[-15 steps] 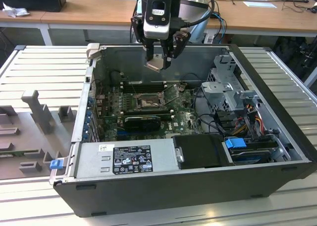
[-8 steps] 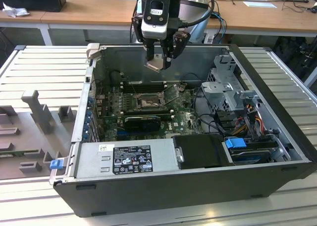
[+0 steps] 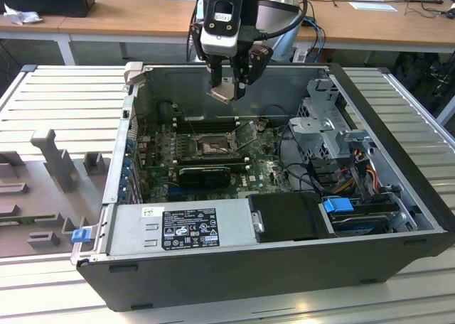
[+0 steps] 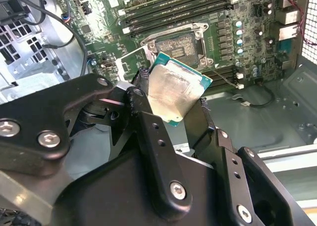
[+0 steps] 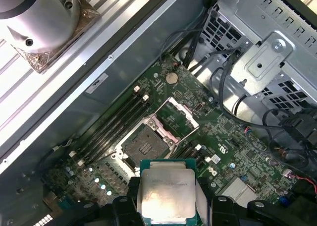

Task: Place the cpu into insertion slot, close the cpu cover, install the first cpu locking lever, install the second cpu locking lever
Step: 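Place the cpu into insertion slot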

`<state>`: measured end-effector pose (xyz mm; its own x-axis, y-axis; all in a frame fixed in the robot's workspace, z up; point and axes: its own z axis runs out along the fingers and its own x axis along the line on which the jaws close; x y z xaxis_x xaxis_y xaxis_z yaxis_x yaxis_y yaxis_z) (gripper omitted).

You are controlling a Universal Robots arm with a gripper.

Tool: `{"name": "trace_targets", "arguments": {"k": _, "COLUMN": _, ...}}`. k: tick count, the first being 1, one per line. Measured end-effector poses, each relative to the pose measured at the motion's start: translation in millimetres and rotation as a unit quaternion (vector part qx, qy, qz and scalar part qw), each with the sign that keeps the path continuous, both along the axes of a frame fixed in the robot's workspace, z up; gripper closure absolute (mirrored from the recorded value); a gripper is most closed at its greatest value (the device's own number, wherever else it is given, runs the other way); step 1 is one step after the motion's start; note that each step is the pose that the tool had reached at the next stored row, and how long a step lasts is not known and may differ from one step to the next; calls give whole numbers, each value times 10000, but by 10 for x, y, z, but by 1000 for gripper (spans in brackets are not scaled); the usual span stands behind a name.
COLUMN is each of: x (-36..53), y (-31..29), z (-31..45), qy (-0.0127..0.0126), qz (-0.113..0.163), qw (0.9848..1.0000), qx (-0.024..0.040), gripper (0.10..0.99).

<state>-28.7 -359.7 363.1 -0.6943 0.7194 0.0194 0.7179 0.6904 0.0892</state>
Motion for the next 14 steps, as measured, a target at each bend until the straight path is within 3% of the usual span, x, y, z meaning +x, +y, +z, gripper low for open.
{"name": "trace_targets", "arguments": {"k": 14, "x": 0, "y": 0, "z": -3, "qy": 0, "qz": -264, "qw": 9997, "qx": 0, "gripper": 561}}
